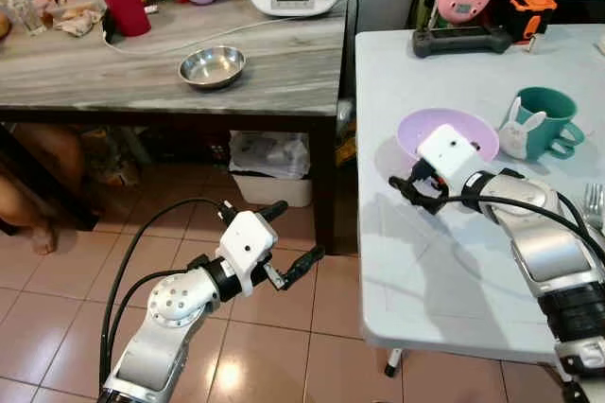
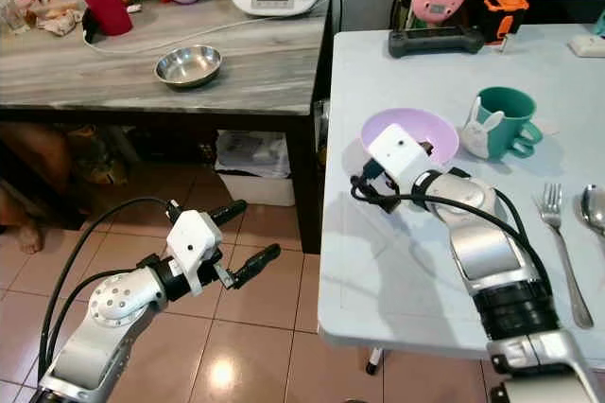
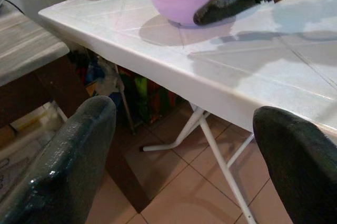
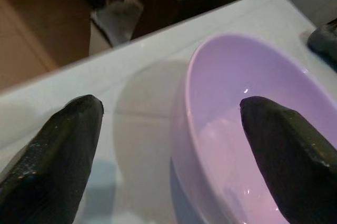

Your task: Setting the table

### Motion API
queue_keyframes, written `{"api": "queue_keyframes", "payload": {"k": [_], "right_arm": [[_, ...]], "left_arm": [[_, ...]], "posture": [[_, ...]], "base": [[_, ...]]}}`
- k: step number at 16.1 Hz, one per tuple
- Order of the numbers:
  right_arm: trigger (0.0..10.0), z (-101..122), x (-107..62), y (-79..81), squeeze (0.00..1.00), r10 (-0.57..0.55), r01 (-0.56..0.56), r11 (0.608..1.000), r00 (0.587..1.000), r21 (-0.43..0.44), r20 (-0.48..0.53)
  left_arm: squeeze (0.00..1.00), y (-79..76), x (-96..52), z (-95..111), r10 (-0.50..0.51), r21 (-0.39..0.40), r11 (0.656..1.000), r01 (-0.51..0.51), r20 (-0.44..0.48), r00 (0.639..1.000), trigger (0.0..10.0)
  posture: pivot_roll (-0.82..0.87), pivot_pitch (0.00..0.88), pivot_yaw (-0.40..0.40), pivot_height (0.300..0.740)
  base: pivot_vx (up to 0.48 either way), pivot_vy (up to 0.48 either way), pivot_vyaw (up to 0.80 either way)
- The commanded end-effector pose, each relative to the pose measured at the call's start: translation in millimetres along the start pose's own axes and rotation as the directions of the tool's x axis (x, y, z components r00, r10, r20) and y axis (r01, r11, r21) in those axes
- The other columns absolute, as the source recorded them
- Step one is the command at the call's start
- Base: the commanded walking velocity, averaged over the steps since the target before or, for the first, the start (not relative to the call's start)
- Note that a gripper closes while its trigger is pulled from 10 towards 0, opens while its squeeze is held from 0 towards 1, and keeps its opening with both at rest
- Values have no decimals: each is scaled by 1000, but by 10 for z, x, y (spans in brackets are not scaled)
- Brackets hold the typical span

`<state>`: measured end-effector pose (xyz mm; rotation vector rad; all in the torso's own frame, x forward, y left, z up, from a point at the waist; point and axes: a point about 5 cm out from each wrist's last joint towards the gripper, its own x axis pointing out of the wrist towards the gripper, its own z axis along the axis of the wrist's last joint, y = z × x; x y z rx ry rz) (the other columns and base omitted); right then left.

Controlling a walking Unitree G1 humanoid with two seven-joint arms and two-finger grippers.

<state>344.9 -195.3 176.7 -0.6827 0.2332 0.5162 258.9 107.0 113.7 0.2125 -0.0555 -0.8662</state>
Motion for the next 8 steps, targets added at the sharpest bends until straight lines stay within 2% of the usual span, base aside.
{"api": "queue_keyframes", "payload": {"k": [1,2,8], "right_arm": [[0,26,24,-30,0,2,-2,1000,1000,-27,-1],[0,20,40,-42,0,-1,1,1000,1000,-7,-2],[0,-77,43,21,0,57,-58,998,998,-26,-11]], "left_arm": [[0,-22,-11,-2,-14,3,1000,14,-10,1000,10000],[0,-25,-4,1,-15,3,1000,15,-9,1000,10000],[0,-20,-4,13,-25,-3,1000,25,3,1000,10000]], "posture": [[-250,118,103,740],[-250,118,103,740],[-248,113,102,740]], "base": [[0,0,0],[0,0,0],[0,0,0]]}}
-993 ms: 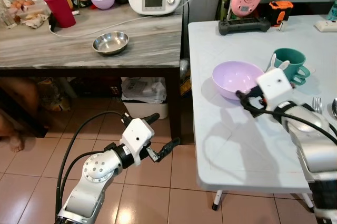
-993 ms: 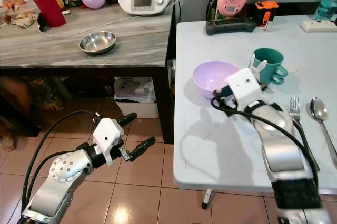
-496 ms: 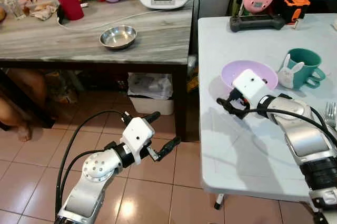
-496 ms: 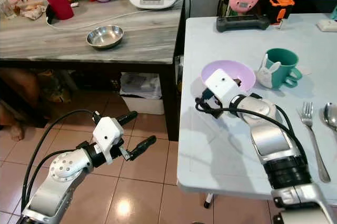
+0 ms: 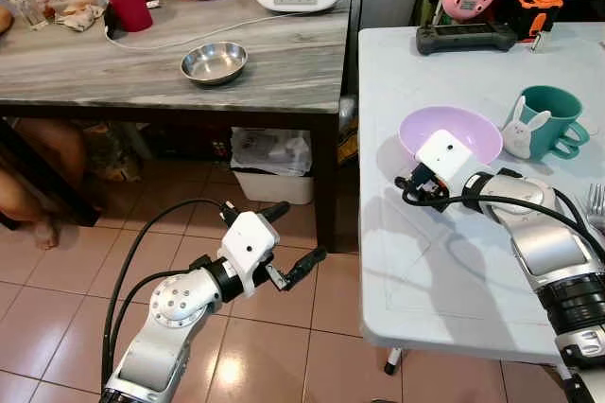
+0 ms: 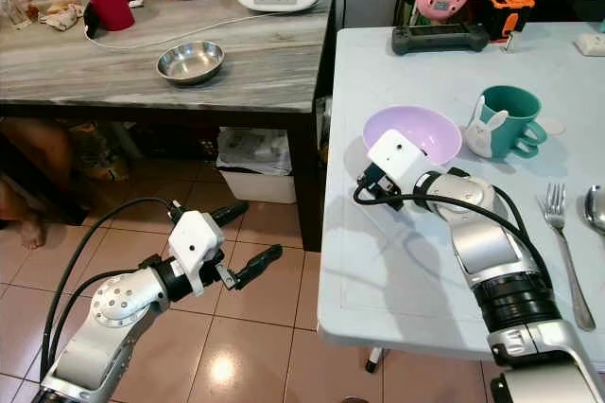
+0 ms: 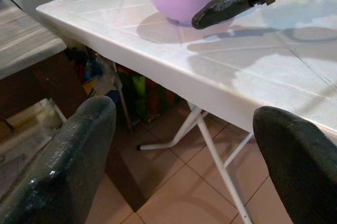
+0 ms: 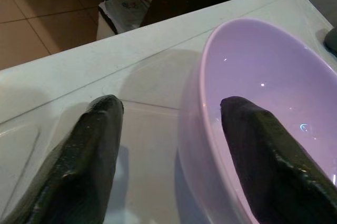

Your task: Setting the table

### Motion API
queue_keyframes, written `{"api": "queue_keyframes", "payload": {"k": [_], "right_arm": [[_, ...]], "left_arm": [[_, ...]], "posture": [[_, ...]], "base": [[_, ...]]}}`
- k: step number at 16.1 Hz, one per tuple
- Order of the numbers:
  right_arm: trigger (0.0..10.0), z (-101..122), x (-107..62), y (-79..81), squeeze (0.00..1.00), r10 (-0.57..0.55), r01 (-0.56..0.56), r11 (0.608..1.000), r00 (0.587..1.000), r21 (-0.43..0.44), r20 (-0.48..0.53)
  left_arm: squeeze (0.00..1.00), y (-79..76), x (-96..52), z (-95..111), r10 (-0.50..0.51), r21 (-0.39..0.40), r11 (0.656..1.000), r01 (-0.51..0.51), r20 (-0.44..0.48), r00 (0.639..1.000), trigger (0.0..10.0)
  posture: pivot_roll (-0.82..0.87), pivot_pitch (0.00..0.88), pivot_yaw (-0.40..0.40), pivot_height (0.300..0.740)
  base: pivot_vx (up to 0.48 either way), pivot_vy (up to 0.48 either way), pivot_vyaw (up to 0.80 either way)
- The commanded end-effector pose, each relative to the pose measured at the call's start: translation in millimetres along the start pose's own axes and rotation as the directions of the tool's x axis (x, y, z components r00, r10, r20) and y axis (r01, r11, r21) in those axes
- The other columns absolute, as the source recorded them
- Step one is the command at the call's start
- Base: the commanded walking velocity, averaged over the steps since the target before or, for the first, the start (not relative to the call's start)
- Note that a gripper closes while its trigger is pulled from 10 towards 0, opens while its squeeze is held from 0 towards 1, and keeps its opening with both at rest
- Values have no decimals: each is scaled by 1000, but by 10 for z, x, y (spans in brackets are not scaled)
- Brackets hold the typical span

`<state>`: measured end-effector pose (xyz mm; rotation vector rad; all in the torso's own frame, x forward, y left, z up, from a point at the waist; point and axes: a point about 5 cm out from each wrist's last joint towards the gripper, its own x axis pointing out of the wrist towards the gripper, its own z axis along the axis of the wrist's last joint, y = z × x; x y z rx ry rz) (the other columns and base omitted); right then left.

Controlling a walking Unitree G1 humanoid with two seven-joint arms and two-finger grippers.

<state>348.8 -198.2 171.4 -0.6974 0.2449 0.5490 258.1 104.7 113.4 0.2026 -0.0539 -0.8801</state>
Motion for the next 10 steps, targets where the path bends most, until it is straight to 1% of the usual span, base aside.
{"api": "queue_keyframes", "payload": {"k": [1,3,7,10], "right_arm": [[0,-37,-3,46,0,30,-30,999,1000,-13,-6],[0,-64,-15,37,0,21,-22,1000,1000,-17,-13],[0,-112,-23,104,0,33,-34,999,999,-22,-20],[0,-111,-26,104,0,22,-23,999,1000,-30,-14]], "left_arm": [[0,-10,-10,24,-23,1,1000,23,8,1000,10000],[0,-6,-4,33,-28,1,1000,28,12,1000,10000],[0,0,0,34,-33,6,999,33,13,999,10000],[0,2,1,35,-45,11,999,45,12,999,10000]], "posture": [[-248,111,101,740],[-249,109,102,740],[-250,98,111,740],[-246,92,115,740]], "base": [[0,0,0],[0,0,0],[0,0,0],[0,0,0]]}}
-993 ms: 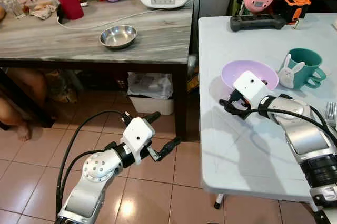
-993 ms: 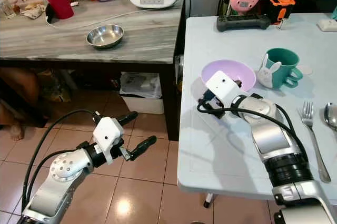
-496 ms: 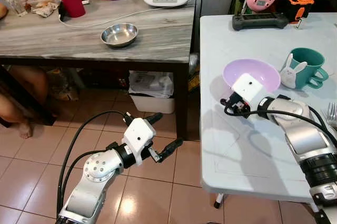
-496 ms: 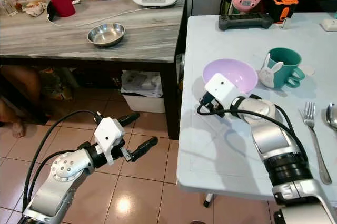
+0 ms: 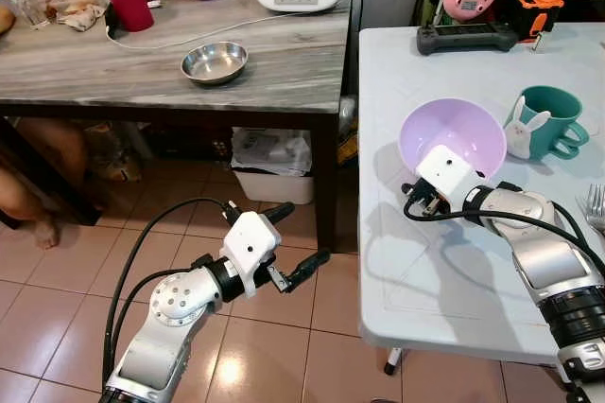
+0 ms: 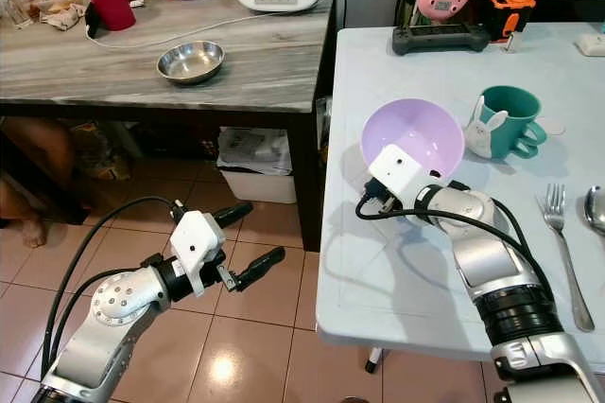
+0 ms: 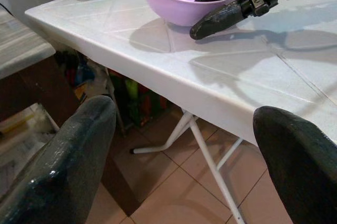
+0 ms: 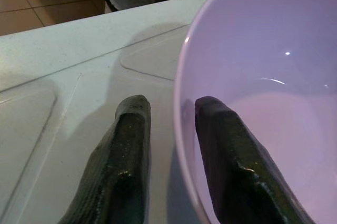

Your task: Setting the table

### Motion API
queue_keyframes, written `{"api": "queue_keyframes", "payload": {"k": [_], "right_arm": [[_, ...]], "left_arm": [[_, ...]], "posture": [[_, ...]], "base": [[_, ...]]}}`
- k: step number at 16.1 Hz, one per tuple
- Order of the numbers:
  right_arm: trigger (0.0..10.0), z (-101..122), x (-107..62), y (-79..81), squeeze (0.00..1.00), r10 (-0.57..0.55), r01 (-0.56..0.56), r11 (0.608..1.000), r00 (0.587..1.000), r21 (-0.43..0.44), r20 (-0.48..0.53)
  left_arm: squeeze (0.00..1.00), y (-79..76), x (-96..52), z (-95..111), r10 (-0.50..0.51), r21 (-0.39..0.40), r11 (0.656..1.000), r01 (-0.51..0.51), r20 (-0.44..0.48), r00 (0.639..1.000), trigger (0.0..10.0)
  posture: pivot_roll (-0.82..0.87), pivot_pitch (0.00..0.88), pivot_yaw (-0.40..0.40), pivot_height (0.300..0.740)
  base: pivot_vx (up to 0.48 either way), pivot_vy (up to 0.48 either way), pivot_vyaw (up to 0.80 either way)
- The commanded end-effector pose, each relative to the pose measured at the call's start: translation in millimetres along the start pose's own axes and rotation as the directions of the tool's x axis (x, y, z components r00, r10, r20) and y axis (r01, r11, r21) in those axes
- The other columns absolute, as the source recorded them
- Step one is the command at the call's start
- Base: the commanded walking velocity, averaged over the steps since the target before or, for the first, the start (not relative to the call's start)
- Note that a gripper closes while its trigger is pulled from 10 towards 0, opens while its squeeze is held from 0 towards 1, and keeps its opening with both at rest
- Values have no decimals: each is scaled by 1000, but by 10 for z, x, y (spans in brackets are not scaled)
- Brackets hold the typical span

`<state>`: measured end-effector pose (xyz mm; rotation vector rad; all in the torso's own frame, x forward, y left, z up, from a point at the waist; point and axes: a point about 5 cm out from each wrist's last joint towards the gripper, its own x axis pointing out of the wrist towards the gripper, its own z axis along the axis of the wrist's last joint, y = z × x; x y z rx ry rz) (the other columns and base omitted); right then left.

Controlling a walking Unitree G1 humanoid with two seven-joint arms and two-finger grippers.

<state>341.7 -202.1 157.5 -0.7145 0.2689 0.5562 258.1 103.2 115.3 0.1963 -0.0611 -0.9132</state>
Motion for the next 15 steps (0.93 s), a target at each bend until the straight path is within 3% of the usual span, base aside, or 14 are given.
{"api": "queue_keyframes", "payload": {"k": [1,5,9,10,15], "right_arm": [[0,28,-12,8,0,6,-6,999,1000,-34,11],[0,98,-50,-48,0,-30,33,996,999,-84,36],[0,86,-75,-25,0,-47,51,995,998,-84,46],[0,71,-84,-3,0,-44,48,995,998,-84,46],[0,67,-118,19,0,-84,88,993,994,-74,63]], "left_arm": [[0,17,-13,15,-11,13,1000,11,0,1000,10000],[0,33,1,39,-5,3,1000,5,23,1000,10000],[0,59,28,91,21,-42,999,-18,63,998,10000],[0,77,44,117,46,-107,994,-37,82,996,10000],[0,129,85,157,74,-142,988,-59,102,992,10000]], "posture": [[-246,91,114,740],[-243,73,110,740],[-249,67,107,740],[-250,66,107,740],[-258,63,110,740]], "base": [[0,0,0],[0,0,0],[0,0,0],[0,0,0],[0,0,0]]}}
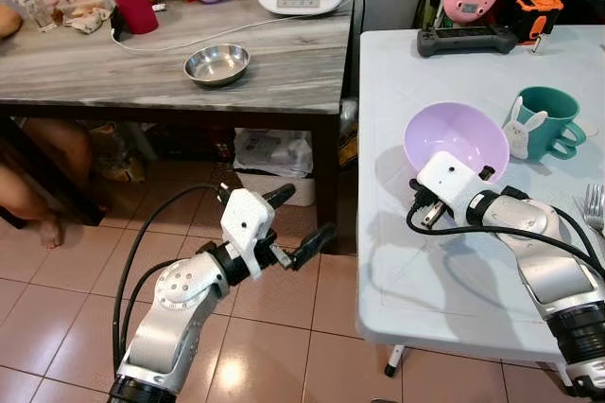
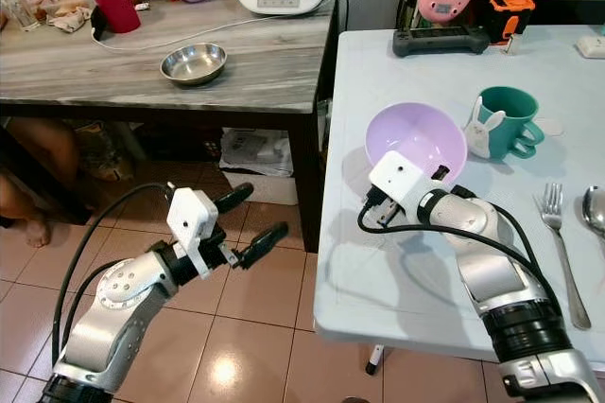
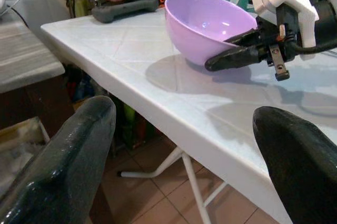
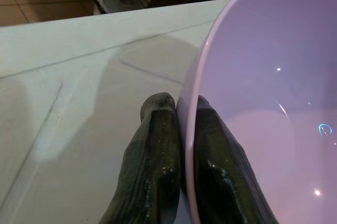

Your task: Setting the table

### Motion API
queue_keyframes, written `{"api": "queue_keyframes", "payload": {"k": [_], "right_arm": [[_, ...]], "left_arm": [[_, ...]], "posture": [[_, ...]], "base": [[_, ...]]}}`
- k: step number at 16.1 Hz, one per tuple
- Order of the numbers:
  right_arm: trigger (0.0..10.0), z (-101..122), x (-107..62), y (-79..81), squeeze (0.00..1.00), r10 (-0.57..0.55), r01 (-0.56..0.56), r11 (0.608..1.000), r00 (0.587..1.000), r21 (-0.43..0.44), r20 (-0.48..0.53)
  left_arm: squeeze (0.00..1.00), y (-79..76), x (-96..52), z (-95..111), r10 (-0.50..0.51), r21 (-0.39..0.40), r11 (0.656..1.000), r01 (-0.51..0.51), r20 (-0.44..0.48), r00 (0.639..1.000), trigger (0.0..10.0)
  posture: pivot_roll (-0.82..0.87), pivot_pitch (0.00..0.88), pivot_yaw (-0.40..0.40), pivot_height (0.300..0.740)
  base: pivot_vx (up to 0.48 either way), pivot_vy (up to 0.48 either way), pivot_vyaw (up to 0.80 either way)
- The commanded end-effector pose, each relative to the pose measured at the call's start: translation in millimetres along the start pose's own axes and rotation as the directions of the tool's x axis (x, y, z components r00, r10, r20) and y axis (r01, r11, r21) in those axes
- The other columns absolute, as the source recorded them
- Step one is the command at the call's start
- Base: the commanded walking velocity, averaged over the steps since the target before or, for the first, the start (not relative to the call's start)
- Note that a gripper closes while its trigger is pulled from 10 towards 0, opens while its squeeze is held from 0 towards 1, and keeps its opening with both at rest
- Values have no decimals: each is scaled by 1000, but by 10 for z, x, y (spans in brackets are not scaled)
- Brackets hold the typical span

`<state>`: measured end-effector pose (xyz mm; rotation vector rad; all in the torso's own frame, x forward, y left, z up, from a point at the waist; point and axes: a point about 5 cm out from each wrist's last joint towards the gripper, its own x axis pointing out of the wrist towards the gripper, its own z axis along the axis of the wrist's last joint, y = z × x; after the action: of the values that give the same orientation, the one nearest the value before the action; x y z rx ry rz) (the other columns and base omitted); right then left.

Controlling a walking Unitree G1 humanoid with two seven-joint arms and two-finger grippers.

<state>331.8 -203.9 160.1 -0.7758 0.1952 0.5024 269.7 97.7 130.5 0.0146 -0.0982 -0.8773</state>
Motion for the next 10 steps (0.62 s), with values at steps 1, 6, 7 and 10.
{"api": "queue_keyframes", "payload": {"k": [1,6,7,10], "right_arm": [[0,89,-25,-35,0,-43,43,999,998,0,47],[1216,223,-219,-4,0,-421,389,898,896,206,142],[1216,230,-236,32,0,-435,402,892,888,207,148],[10000,335,-334,225,0,-536,466,819,830,333,157]], "left_arm": [[0,50,-17,26,28,2,1000,-28,2,1000,10000],[0,423,-165,-88,406,40,914,-404,-62,912,10000],[0,439,-179,-88,423,23,906,-422,-59,904,10000],[0,537,-174,-82,537,-75,839,-538,-37,843,10000]], "posture": [[-259,62,108,740],[-252,58,95,740],[-252,58,95,740],[-259,56,92,740]], "base": [[0,0,0],[0,0,0],[0,0,0],[0,0,0]]}}
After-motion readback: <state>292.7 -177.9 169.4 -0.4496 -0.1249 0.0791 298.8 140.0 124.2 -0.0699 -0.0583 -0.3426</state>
